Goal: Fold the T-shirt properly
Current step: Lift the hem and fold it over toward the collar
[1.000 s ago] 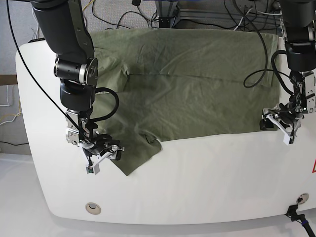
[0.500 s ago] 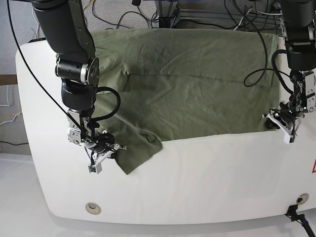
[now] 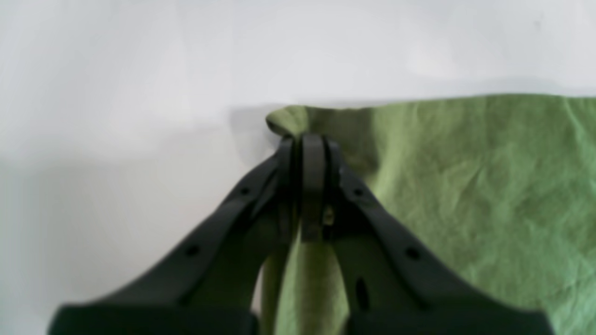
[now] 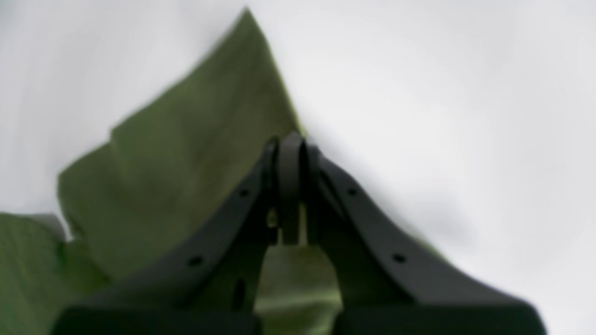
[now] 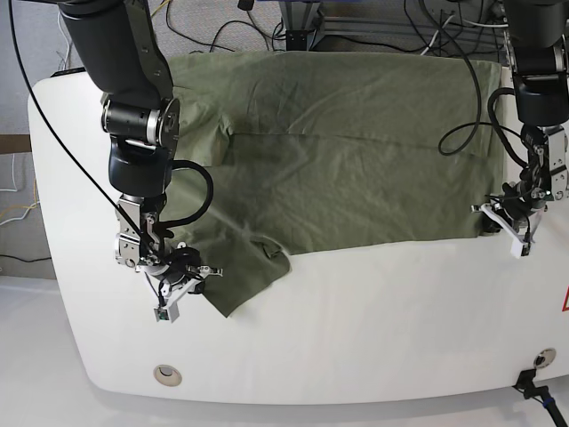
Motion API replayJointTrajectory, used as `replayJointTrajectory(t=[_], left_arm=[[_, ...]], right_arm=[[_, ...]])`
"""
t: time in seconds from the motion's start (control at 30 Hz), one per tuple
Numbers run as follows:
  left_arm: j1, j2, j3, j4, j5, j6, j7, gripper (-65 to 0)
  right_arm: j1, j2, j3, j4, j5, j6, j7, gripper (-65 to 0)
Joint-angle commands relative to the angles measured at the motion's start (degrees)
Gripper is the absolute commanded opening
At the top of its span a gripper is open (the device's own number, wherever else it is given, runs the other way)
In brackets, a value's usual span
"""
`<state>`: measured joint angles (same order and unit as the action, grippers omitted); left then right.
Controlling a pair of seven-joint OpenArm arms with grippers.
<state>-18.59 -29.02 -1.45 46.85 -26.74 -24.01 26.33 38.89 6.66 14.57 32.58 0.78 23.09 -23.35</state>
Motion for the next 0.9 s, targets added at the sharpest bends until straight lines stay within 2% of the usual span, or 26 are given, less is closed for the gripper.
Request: replayJointTrajectory(t=[0.0, 0.27, 0.37, 0.6, 0.73, 0.87], left_arm=[[-0.18, -1.09, -0.52, 2.42, -0.82, -0.12, -3.07, -65.0], [8.08, -1.36, -1.23, 15.00, -0.82, -0.12, -8.00, -65.0], [10.98, -1.18, -5.80, 17.55, -0.73, -0.12, -8.17, -65.0], [15.47, -1.09, -10.90, 23.96, -0.64, -0.21, -8.17, -65.0], [17.67, -1.27, -11.60, 27.66, -0.64, -0.21, -8.17, -65.0], [21.01, -1.36, -13.36, 31.70, -0.64, -0.21, -8.17, -65.0]], right_arm=[[0.45, 0.33, -0.02, 7.73, 0.76, 0.42, -1.92, -65.0], [-10.19, 0.25, -0.02, 31.99, 1.03, 0.60, -15.63, -65.0], [-13.53, 0.25, -0.02, 39.73, 1.11, 3.15, -20.03, -65.0], [-20.30, 0.25, 0.07, 55.91, 1.11, 5.35, -30.84, -65.0], [-23.91, 0.25, 0.07, 63.20, 1.11, 6.75, -36.38, -65.0], [-27.86, 0.25, 0.07, 69.97, 1.11, 7.81, -39.28, -65.0]])
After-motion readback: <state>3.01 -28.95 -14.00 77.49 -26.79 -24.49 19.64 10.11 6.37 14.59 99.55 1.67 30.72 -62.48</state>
